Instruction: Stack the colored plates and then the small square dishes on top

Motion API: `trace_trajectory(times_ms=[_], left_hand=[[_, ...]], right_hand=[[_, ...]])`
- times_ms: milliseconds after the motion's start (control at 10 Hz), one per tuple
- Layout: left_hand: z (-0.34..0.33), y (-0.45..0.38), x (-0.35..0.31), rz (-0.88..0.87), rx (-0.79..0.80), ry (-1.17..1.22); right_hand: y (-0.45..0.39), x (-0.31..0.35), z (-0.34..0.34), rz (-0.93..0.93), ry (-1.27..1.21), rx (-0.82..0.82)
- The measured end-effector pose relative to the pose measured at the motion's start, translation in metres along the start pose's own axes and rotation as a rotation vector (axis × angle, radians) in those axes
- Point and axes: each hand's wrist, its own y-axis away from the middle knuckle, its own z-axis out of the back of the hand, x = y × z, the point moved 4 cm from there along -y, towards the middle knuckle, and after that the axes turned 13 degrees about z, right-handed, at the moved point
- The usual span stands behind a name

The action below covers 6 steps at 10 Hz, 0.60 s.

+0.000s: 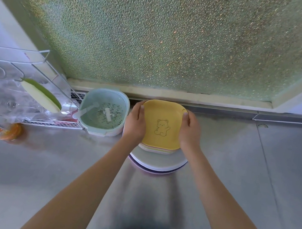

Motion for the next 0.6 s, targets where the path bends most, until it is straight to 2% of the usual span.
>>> trace_trajectory(times_ms=[100, 300, 600], left_hand=[[-0.001, -0.003, 0.000, 0.003, 0.006, 0.005], [-0.001, 0.000, -0.002, 0.117, 0.102, 0.216], [0.008, 0.011, -0.008, 0.065, 0.067, 0.120]], right_hand=[[0.000, 0.003, 0.001, 0.019, -0.002, -0.004], [0.001, 0.006, 0.005, -0.166, -0.266, 0.004], [0.008, 0.008, 0.008, -0.150, -0.268, -0.017]])
